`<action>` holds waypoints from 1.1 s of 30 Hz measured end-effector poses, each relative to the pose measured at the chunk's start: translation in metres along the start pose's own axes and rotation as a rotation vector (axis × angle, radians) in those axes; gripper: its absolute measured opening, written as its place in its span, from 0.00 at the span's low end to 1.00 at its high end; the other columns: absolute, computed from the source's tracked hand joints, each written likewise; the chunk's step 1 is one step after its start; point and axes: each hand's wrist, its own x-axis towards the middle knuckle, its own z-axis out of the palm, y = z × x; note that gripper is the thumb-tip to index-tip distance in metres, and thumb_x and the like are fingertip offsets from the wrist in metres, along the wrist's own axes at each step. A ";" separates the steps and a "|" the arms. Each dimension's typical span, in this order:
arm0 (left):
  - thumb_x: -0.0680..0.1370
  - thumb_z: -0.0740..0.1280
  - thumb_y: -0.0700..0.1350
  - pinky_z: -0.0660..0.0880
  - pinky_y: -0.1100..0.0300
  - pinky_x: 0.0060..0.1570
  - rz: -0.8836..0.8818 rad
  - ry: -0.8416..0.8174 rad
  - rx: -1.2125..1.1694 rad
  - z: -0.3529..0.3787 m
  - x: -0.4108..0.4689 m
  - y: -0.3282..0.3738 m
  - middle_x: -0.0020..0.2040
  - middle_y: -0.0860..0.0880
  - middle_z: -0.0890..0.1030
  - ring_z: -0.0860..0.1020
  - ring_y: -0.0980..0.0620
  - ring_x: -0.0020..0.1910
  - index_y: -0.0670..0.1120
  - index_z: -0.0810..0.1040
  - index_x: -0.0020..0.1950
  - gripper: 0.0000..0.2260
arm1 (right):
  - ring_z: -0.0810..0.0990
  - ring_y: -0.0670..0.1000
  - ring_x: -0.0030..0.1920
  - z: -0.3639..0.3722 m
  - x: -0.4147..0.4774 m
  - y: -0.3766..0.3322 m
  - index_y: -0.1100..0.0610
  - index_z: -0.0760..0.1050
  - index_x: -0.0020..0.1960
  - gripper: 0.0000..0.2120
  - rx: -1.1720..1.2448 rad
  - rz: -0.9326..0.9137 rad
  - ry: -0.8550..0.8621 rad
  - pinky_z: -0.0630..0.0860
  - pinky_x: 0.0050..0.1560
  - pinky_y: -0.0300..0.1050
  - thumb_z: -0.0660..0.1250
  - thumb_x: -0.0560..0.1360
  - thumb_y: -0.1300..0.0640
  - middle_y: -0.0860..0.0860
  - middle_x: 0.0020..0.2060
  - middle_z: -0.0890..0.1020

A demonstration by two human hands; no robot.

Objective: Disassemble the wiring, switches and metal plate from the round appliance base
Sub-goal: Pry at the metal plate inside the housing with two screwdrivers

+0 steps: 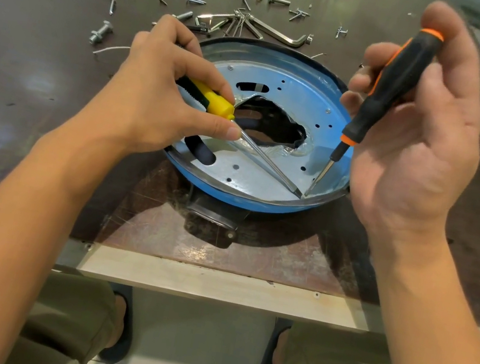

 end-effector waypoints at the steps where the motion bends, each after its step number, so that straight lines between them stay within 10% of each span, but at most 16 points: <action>1: 0.57 0.76 0.64 0.66 0.68 0.48 -0.001 0.001 0.001 0.000 0.000 0.000 0.58 0.49 0.68 0.68 0.48 0.61 0.63 0.81 0.44 0.18 | 0.78 0.55 0.45 0.001 0.000 0.000 0.59 0.70 0.66 0.14 0.015 0.007 0.010 0.73 0.50 0.51 0.50 0.86 0.61 0.58 0.49 0.80; 33: 0.57 0.76 0.63 0.67 0.67 0.50 0.005 0.007 0.002 0.000 -0.001 0.001 0.55 0.52 0.67 0.68 0.49 0.60 0.63 0.81 0.44 0.18 | 0.79 0.53 0.45 0.000 0.000 0.001 0.58 0.69 0.66 0.11 -0.026 -0.013 -0.019 0.74 0.50 0.51 0.56 0.85 0.63 0.56 0.49 0.81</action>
